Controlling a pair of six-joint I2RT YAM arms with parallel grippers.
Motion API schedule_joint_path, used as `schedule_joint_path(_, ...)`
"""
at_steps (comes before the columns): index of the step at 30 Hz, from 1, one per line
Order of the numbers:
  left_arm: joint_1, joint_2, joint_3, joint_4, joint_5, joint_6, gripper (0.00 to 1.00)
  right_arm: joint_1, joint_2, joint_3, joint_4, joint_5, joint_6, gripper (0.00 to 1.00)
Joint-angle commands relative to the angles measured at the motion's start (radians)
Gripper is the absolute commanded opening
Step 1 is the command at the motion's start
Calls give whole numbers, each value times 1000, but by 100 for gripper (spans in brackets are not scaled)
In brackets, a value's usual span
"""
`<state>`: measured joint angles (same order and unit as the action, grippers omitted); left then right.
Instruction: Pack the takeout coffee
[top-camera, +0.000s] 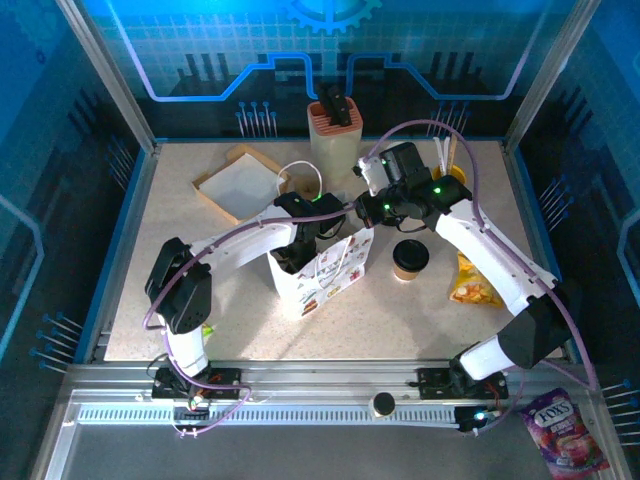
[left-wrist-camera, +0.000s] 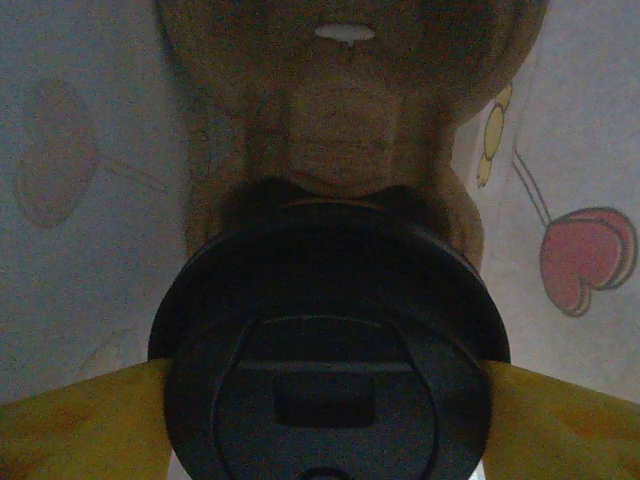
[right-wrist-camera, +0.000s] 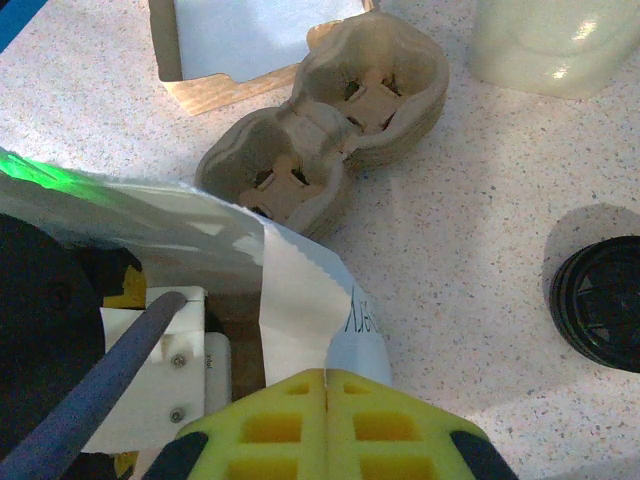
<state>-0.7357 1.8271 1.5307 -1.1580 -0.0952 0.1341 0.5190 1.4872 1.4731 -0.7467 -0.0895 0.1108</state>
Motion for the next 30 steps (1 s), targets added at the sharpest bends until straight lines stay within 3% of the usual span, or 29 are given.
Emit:
schedule_joint_path(1, 3, -26, -1, 30, 62, -1, 75, 16, 25, -14, -14, 6, -13, 3)
schedule_joint_path(8, 4, -74, 5, 40, 84, 4, 84, 16, 25, -13, -20, 8, -11, 3)
schedule_joint_path(30, 33, -190, 47, 114, 142, -9, 86, 16, 15, -17, -23, 12, -11, 3)
